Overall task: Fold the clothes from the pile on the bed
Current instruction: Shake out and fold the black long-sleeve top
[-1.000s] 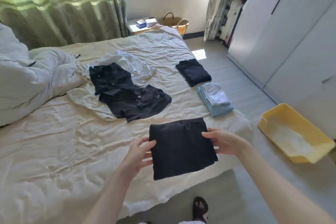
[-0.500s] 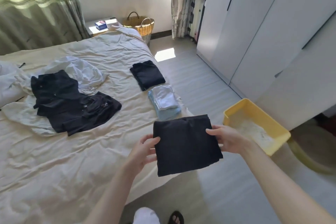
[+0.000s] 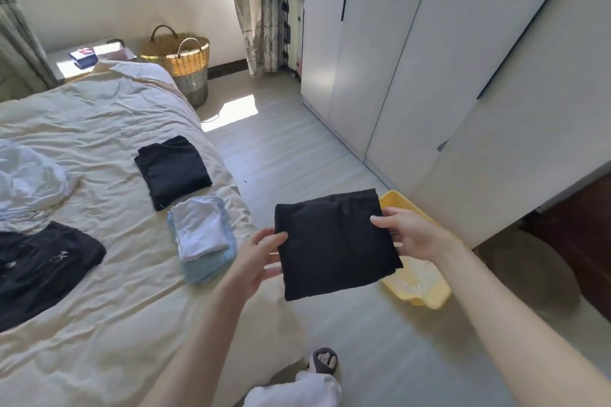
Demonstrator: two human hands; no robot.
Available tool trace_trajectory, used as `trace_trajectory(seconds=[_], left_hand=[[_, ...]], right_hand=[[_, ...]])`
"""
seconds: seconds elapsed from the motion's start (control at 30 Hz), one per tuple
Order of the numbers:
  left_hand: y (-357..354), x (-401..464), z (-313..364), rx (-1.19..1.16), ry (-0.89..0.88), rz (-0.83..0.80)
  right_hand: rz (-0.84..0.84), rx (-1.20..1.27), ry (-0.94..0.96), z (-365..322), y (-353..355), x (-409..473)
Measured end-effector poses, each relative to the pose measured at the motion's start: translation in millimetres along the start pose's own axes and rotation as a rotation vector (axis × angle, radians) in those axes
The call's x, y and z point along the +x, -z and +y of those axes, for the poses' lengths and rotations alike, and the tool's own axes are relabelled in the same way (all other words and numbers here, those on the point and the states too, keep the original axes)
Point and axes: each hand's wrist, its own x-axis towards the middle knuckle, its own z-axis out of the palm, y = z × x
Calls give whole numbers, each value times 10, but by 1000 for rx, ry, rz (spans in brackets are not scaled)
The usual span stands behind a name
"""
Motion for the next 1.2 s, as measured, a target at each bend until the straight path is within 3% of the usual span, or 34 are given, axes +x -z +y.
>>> trace_trajectory(seconds=[0.3,0.6,0.83,1.2], left_hand=[[-1028,957,511,-76,1,64],[-1406,1512,634,-318,-72,344],[-1144,1770,713,-542,-125,634],[340,2634,1018,-943,-202,941]], right_hand=[[-80,-74,15,-868,1183,904],[-300,-366,25,-1789,1316,1984],[-510,-623,55,-2470,519,2812],[-806,-1068,175,-3409,-2056,4238]])
